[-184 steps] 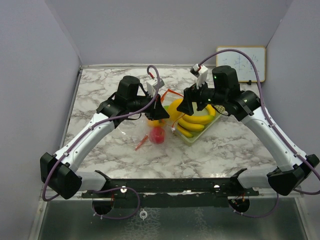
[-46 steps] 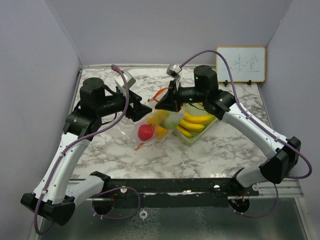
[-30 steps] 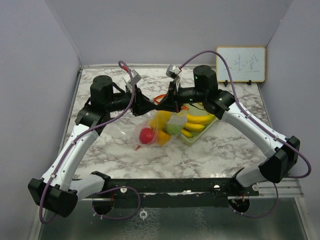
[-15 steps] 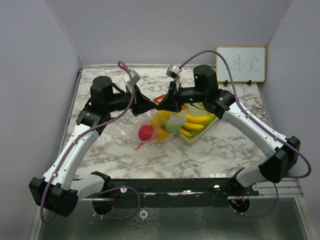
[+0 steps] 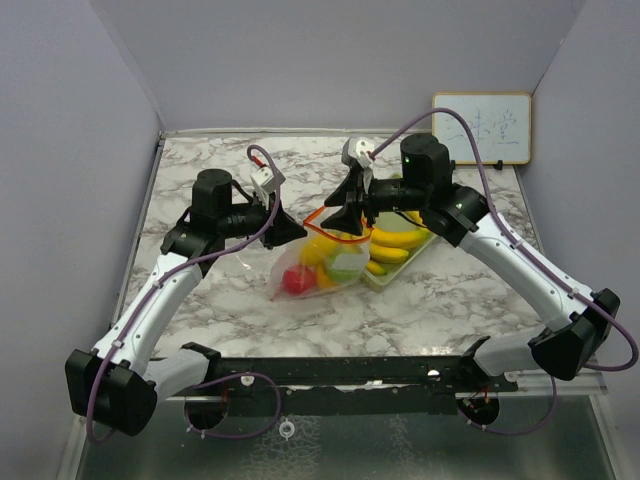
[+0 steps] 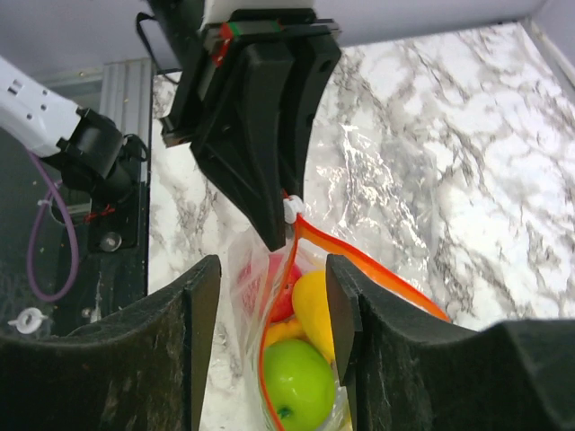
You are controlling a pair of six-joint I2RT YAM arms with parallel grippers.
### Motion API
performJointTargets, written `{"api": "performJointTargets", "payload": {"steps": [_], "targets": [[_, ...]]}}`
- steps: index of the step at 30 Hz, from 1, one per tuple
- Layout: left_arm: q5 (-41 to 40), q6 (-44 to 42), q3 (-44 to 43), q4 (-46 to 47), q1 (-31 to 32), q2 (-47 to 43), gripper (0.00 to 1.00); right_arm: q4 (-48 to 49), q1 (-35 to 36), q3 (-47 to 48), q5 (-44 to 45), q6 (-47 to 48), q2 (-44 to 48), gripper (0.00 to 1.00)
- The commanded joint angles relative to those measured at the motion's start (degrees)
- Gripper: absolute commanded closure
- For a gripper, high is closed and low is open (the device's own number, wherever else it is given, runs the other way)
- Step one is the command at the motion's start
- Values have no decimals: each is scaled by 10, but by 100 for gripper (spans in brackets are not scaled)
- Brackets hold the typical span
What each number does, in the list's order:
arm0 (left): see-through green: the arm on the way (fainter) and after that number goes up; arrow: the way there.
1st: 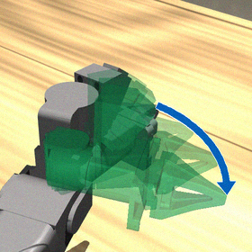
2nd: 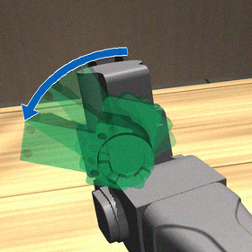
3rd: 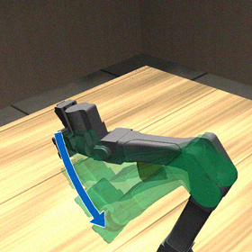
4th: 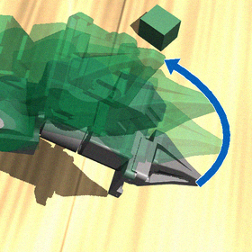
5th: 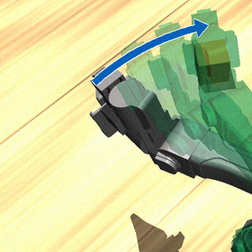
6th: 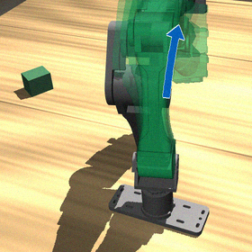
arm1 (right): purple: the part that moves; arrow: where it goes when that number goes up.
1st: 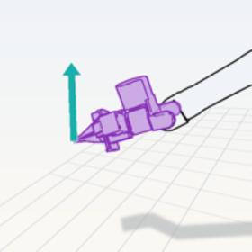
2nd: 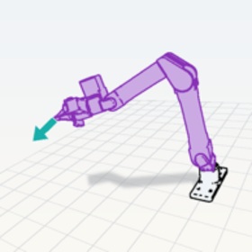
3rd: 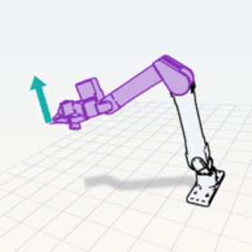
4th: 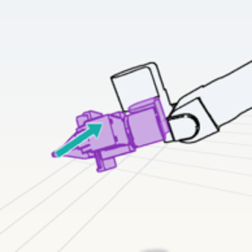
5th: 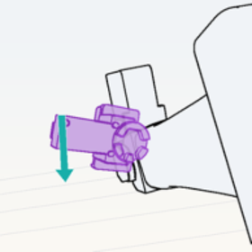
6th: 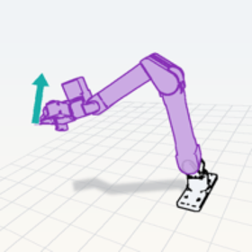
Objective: Place the food in the zip-top bag and seal the zipper
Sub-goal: Adjust the zipper food storage bag at the center of the board, then zip the zipper food storage bag at the center of the board.
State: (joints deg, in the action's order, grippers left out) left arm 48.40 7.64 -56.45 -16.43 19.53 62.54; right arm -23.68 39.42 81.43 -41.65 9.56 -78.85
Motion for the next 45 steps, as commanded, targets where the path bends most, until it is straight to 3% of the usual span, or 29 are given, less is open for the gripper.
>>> {"api": "performJointTargets", "payload": {"steps": [1, 3, 5, 18, 20, 23, 24, 30, 35, 40, 45], "targets": [[16, -44, -27, -18, -3, -34, 100, 95, 4, -93, -85, 84, 34, 42], [18, -54, -40, -36, -4, -35, 100, 154, 4, -123, -103, 70, 42, 31], [23, -58, -47, -45, -3, -34, 100, 175, 4, -124, -121, 61, 29, 26], [43, -69, -50, -61, -3, -47, 100, 141, 4, -48, -118, 120, -84, 26], [41, -73, -51, -63, -4, -50, 100, 105, 4, -35, -135, 131, -101, 41], [38, -77, -52, -64, -3, -52, 100, 73, 4, -27, -145, 125, -110, 93], [37, -77, -51, -63, -4, -52, 100, 74, 4, -31, -141, 117, -108, 97], [19, -74, -33, -61, -4, -57, 100, 57, 4, -15, -84, 106, -95, 98], [-29, -58, 11, -44, -4, -72, 99, 81, 4, -9, -94, 84, -81, 98], [-70, -33, 44, -4, -4, -92, 86, 77, 4, -7, -121, 70, -82, 98], [-93, -9, 74, 60, -4, -106, 81, 71, 4, -2, -137, 60, -78, 98]]}}
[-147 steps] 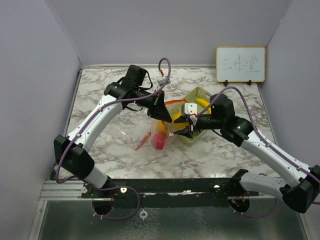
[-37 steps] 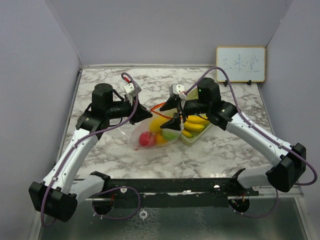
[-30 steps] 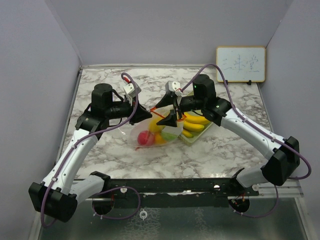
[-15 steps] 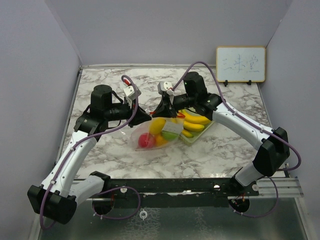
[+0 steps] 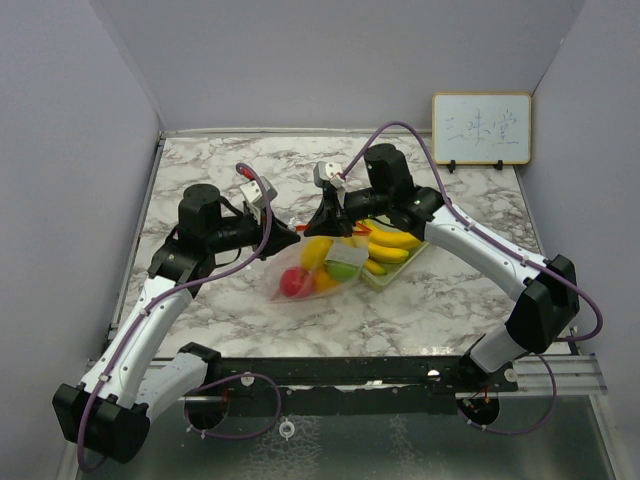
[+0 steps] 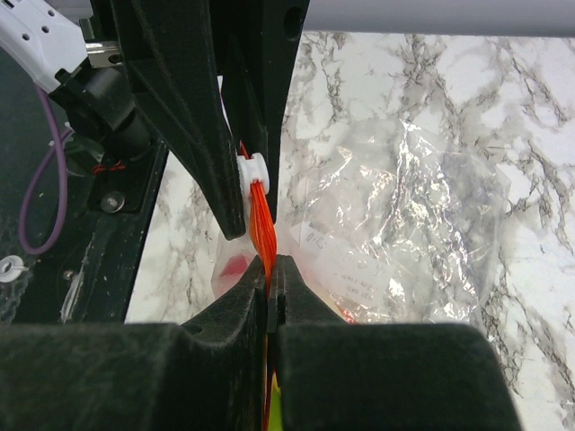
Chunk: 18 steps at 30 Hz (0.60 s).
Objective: Place the food in the zip-top bag and seal the zipper
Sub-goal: Zip the zipper food storage bag at the center of the board.
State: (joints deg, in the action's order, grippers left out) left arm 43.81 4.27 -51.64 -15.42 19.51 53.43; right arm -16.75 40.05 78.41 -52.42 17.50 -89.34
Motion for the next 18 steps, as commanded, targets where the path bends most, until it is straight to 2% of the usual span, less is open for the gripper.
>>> {"api": "performJointTargets", "payload": {"steps": [1, 2, 4, 5, 12, 14, 15, 16, 17, 18], "targets": [[-47, 33, 33, 67, -4, -15, 78, 5, -2, 28, -32, -26, 27, 98], [-49, 42, 39, 81, -3, -16, 75, 8, -3, 29, -34, -34, 27, 98], [-59, 56, 46, 97, -4, -16, 56, 15, -2, 31, -41, -49, 27, 98], [-64, 59, 47, 101, -4, -16, 53, 17, -2, 31, -43, -54, 28, 98], [-69, 63, 47, 115, -4, -20, 52, 17, -3, 29, -52, -58, 31, 98], [-59, 72, 49, 129, -3, -15, 59, 19, -3, 30, -55, -61, 31, 98], [-51, 75, 50, 139, -4, -13, 71, 19, -2, 30, -55, -62, 31, 98], [-40, 80, 50, 147, -4, -7, 90, 18, -3, 31, -54, -61, 31, 98], [-27, 81, 48, 151, -4, -2, 100, 17, -3, 31, -53, -61, 31, 98], [-10, 81, 47, 155, -3, 4, 100, 16, -2, 31, -51, -61, 32, 98]]}}
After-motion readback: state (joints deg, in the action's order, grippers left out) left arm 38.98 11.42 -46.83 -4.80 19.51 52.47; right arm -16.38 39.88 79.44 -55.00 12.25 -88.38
